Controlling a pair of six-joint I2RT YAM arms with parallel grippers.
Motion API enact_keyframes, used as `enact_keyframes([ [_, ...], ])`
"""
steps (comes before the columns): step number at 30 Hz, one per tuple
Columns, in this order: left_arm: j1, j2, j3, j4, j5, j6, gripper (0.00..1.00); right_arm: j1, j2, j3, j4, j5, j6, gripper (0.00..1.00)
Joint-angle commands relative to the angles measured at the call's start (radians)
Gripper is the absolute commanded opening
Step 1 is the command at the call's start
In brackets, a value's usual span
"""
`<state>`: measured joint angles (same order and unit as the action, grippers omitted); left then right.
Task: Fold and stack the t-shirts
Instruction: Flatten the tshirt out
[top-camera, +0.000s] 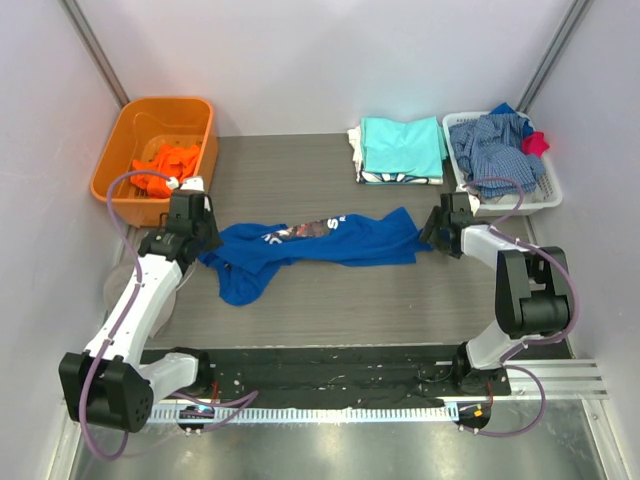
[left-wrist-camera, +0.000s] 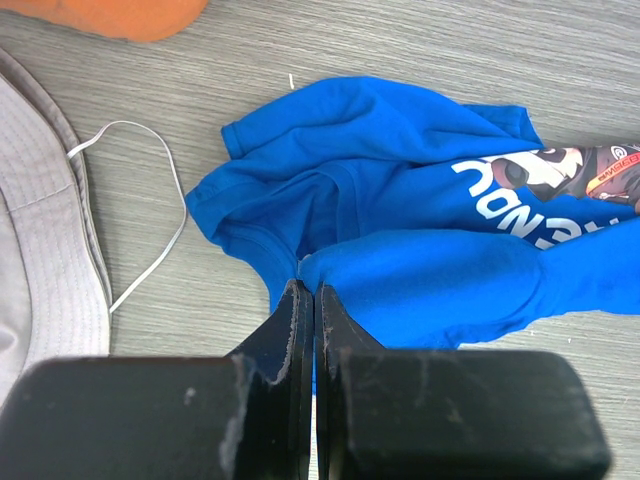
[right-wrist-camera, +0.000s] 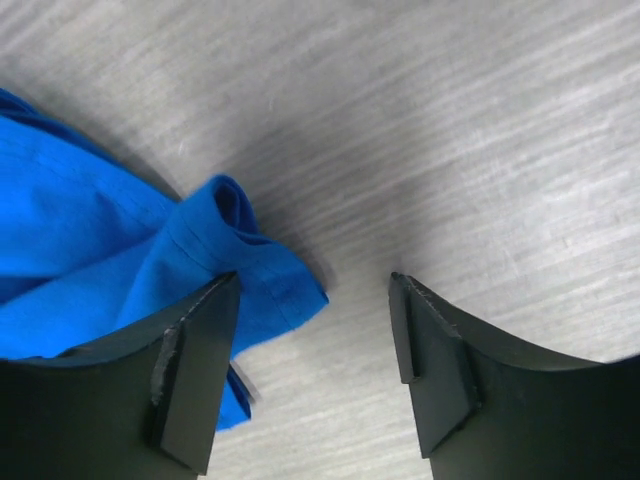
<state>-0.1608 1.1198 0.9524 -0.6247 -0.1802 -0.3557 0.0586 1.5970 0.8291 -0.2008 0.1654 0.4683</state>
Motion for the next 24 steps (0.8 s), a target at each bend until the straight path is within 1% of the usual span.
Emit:
enact_keyframes([
  [1, 0.009, -0.028, -0.004, -0.001, 0.013, 0.011, 0.00, -0.005, 0.050, 0.007, 0.058, -0.030, -0.013, 0.63],
  [3, 0.009, -0.028, -0.007, -0.001, 0.013, 0.011, 0.00, -0.005, 0.064, 0.007, 0.066, -0.049, -0.014, 0.60],
  [4, 0.010, -0.029, -0.009, 0.000, 0.013, 0.009, 0.00, -0.005, 0.067, 0.007, 0.072, -0.055, -0.014, 0.56],
  [7, 0.009, -0.031, -0.014, 0.000, 0.016, 0.008, 0.00, -0.005, 0.077, 0.005, 0.089, -0.086, -0.019, 0.48],
  [15, 0.009, -0.037, -0.018, 0.003, 0.021, 0.004, 0.00, -0.005, 0.096, 0.001, 0.095, -0.113, -0.016, 0.37],
  [21, 0.009, -0.043, -0.024, 0.002, 0.024, 0.004, 0.00, -0.005, 0.096, -0.011, 0.095, -0.139, -0.008, 0.19],
  [22, 0.009, -0.043, -0.024, 0.000, 0.025, 0.004, 0.00, -0.005, 0.095, -0.013, 0.093, -0.144, -0.008, 0.11],
  [24, 0.009, -0.045, -0.029, 0.000, 0.027, 0.001, 0.00, -0.005, 0.092, -0.013, 0.087, -0.152, -0.007, 0.04],
])
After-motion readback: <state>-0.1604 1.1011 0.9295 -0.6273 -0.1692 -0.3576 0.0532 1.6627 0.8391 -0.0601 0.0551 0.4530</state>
